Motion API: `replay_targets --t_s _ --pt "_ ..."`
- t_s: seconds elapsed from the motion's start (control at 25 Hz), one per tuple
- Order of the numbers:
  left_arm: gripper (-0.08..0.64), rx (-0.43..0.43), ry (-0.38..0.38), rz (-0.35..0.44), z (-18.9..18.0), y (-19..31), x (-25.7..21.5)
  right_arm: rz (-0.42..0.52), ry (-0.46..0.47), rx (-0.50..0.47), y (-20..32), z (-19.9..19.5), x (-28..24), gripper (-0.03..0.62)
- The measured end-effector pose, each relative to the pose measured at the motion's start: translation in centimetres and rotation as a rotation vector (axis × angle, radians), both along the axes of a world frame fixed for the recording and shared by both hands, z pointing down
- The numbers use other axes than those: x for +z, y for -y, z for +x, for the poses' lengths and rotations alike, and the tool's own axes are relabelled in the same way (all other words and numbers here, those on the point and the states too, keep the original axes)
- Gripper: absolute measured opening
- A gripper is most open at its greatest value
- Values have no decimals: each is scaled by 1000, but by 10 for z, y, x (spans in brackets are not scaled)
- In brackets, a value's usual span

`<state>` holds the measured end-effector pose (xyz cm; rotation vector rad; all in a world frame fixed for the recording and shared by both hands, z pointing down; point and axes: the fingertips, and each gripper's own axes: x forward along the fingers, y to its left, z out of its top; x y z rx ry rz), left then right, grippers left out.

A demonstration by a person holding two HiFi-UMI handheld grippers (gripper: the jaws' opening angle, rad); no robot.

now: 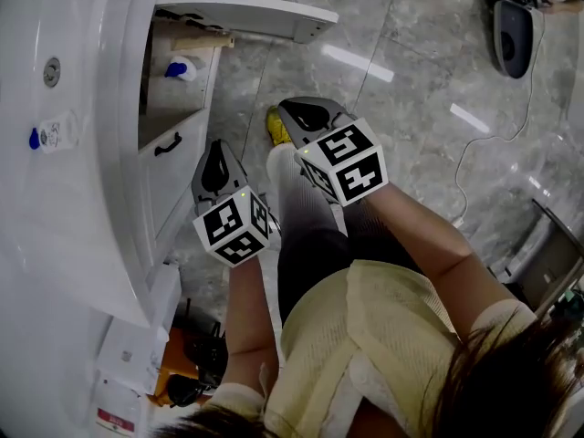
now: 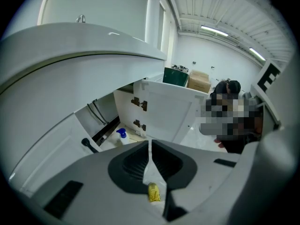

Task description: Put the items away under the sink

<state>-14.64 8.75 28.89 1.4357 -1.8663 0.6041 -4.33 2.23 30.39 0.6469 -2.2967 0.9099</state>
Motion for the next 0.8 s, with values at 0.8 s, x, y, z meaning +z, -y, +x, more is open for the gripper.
replay_targets --t_s 0.8 --pt "55 8 -27 -18 -5 -3 23 -17 -1 -16 -2 -31 21 26"
